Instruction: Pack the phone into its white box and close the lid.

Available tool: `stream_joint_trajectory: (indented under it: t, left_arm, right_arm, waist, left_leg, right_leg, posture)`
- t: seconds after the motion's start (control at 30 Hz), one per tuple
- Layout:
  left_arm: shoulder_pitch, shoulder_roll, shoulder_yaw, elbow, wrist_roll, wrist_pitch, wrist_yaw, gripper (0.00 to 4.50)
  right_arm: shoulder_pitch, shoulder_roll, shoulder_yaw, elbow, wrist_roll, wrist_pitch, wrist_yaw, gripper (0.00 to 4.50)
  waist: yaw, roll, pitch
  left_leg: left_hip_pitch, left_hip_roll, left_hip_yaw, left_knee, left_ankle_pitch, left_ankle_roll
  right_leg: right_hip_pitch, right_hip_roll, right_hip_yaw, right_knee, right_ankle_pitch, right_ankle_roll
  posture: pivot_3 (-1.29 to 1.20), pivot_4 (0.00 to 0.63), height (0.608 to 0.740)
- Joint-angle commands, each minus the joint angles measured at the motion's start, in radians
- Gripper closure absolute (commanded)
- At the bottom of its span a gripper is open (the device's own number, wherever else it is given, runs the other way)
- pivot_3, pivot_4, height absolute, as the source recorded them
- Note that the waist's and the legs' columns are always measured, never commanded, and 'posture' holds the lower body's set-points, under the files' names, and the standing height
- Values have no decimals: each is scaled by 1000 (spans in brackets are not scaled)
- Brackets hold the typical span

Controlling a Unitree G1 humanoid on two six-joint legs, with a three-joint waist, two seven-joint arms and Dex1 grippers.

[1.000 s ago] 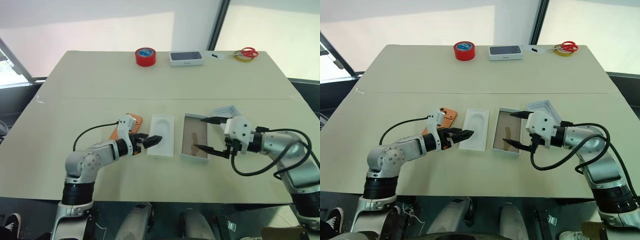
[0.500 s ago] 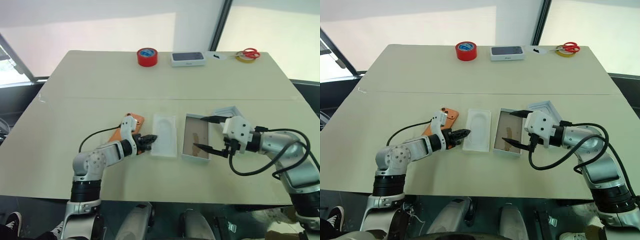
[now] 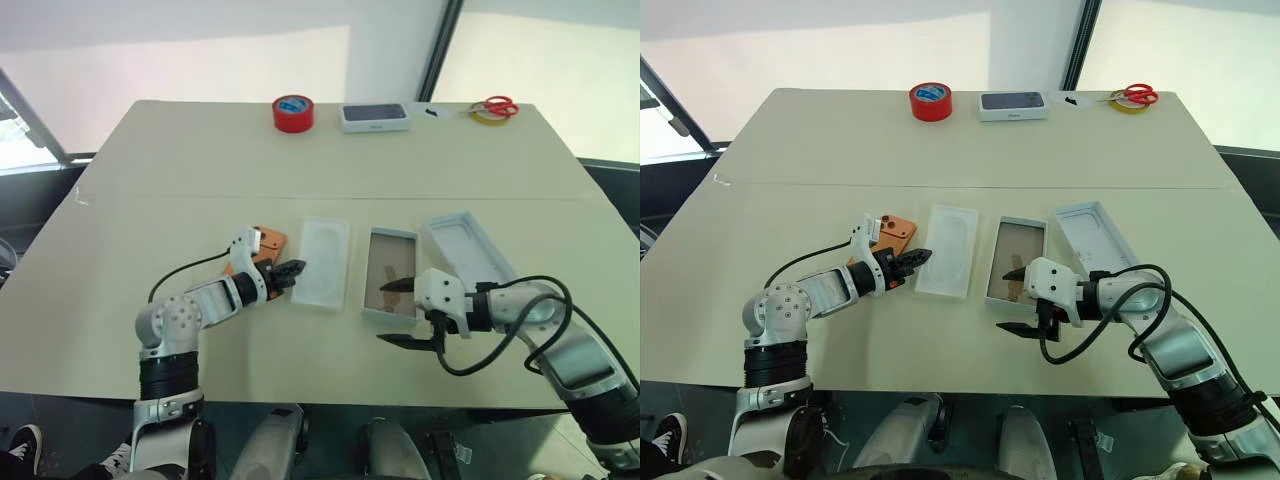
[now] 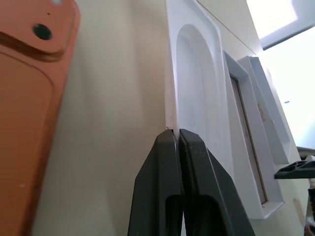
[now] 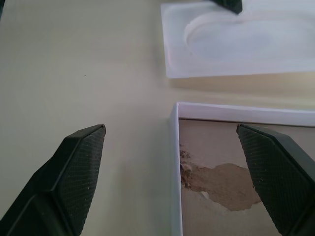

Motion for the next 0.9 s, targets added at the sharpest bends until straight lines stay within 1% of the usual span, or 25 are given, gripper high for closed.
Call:
stream_joint_trajectory:
  t: [0.03,0.13,0.2,0.23,0.33,0.53,0.7,0.73,0.77,0.8,0.83,0.9]
  left_arm:
    - [-18,-4,25,-48,-31,-10,14,4500]
    - [-16,-7,24,-80,-34,-42,11,4500]
    - [-18,-15,33,-89,-44,-34,28,4500]
    - [-24,-22,45,-87,-67,-9,41,4500]
    - [-27,-12,21,-99,-73,29,50,4500]
    - [-90,-92,111,-76,-180,36,117,4500]
    - [-96,-88,95,-88,-202,43,138,4500]
    - [-88,-81,77,-86,-185,39,138,4500]
    - [-80,-74,57,-89,-166,29,133,4500]
    - [-74,-69,43,-90,-155,21,129,4500]
    - [-66,-69,28,-90,-147,8,123,4500]
    - [-56,-70,4,-90,-132,-15,118,4500]
  right_arm:
    - [-20,-7,20,3,-21,23,8,1778]
    - [-44,2,41,35,-56,38,-8,3504]
    - [-62,18,40,21,-27,95,-6,4469]
    - [-73,29,41,16,-20,100,-6,4469]
    - [-103,58,51,4,-12,104,-1,4469]
    - [-160,126,102,37,-52,33,5,4469]
    - [-179,150,123,64,-53,-4,18,4469]
    - [-180,155,117,65,-54,-10,10,3886]
    - [-180,157,112,65,-60,-19,1,3637]
    - [-180,159,109,66,-65,-26,-6,3231]
    - [-178,152,88,64,-69,-37,-21,2631]
    - [-168,127,47,52,-47,-24,-20,1638]
  waist:
    - [-1,0,0]
    - [-3,0,0]
    - [-3,0,0]
    - [-3,0,0]
    - [-4,-1,0]
    - [-1,-3,2]
    - [-3,-3,2]
    - [-3,-3,2]
    - [-4,-3,2]
    - [-4,-3,2]
    - [-3,-3,2]
    - [-3,-3,2]
  left_leg:
    - [0,0,0,0,0,0]
    - [0,0,0,0,0,0]
    - [0,0,0,0,0,0]
    - [0,0,0,0,0,0]
    - [0,0,0,0,0,0]
    - [0,0,0,0,0,0]
    - [0,-1,0,0,0,0]
    - [0,-1,0,0,0,0]
    - [0,-1,0,0,0,-1]
    - [0,0,0,0,0,-1]
    - [0,0,0,0,0,-1]
    - [0,-1,0,0,0,-1]
  right_leg:
    - [0,0,0,0,0,0]
    - [0,0,0,0,0,0]
    - [0,0,0,0,0,0]
    - [0,0,0,0,0,0]
    - [0,0,0,0,0,0]
    - [0,0,-1,0,0,0]
    - [0,0,0,0,1,2]
    - [0,0,0,0,1,2]
    - [0,0,0,0,1,2]
    - [0,0,0,1,1,2]
    - [-1,0,0,1,1,2]
    - [-1,0,0,1,1,2]
  posture:
    - [0,150,740]
    - [0,150,740]
    - [0,150,740]
    - [0,150,740]
    - [0,150,740]
    - [0,150,740]
    - [0,150,740]
    - [0,150,740]
    - [0,150,740]
    - [0,150,740]
    - [0,150,740]
    - [0,150,740]
